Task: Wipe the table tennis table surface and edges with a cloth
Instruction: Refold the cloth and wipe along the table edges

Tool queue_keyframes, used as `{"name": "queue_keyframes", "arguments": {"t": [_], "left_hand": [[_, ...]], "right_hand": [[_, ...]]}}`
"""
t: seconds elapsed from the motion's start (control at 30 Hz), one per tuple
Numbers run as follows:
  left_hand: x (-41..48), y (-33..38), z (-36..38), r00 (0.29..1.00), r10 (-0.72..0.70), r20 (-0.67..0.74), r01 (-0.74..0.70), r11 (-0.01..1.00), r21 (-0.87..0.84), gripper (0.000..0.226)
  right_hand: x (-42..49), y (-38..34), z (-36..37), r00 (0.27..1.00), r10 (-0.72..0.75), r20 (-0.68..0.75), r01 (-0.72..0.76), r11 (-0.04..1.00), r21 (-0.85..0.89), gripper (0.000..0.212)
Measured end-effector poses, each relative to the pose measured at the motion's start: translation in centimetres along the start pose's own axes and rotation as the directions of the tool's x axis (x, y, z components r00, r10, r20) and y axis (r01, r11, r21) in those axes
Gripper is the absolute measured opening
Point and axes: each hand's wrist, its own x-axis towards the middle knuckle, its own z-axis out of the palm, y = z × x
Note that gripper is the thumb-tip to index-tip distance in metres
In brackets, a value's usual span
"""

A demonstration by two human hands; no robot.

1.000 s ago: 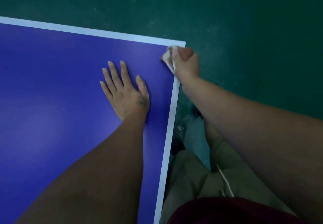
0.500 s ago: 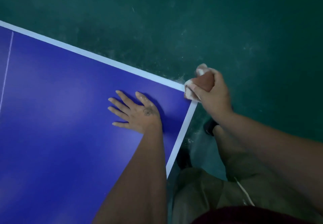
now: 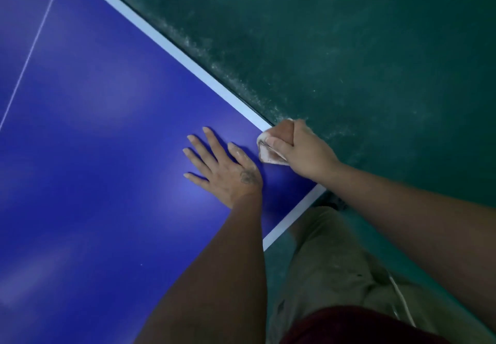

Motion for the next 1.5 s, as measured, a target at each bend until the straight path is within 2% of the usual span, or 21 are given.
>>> {"name": "queue_keyframes", "arguments": {"t": [0.13, 0.27, 0.43, 0.63, 0.9, 1.0, 1.27, 1.43, 1.5], "left_hand": [[0.2, 0.0, 0.2, 1.000, 0.000, -0.023, 0.000, 1.000, -0.008, 0.062], [0.1, -0.3, 0.3, 0.999, 0.008, -0.032, -0.009, 1.000, -0.014, 0.062], [-0.2, -0.3, 0.4, 1.000, -0.006, 0.006, 0.006, 0.999, -0.040, 0.064], [0.0, -0.2, -0.1, 1.000, -0.011, 0.001, 0.011, 0.997, -0.077, 0.060], [0.3, -0.2, -0.2, 1.000, -0.003, 0.017, 0.004, 0.997, -0.074, 0.063], [0.1, -0.3, -0.2, 0.999, 0.013, 0.038, -0.010, 0.997, -0.080, 0.061], [0.2, -0.6, -0.1, 0.999, 0.017, 0.040, -0.011, 0.987, -0.158, 0.059], [0.6, -0.3, -0.6, 1.000, -0.019, 0.013, 0.021, 0.979, -0.203, 0.054], [2.4, 0.5, -1.0, 0.996, -0.086, -0.023, 0.077, 0.966, -0.248, 0.047]], "right_hand": [[-0.3, -0.4, -0.7, 0.997, 0.006, 0.072, -0.005, 1.000, -0.014, 0.079], [-2.4, 1.6, -2.4, 0.984, 0.125, 0.124, -0.099, 0.976, -0.193, 0.081], [-1.9, -1.5, -3.0, 0.978, 0.165, 0.128, -0.149, 0.980, -0.132, 0.076], [3.8, -6.9, -1.6, 0.976, 0.056, 0.210, -0.046, 0.998, -0.048, 0.077], [2.8, -5.0, -3.9, 0.928, 0.159, 0.338, -0.098, 0.977, -0.191, 0.078], [4.1, -7.1, -3.4, 0.927, 0.151, 0.344, -0.084, 0.976, -0.201, 0.079], [12.4, -17.3, 0.1, 0.958, 0.012, 0.287, 0.040, 0.984, -0.175, 0.080], [11.0, -15.5, -1.1, 0.970, 0.064, 0.235, -0.018, 0.981, -0.194, 0.070], [10.1, -14.6, -1.3, 0.971, 0.084, 0.226, -0.034, 0.975, -0.220, 0.068]]}}
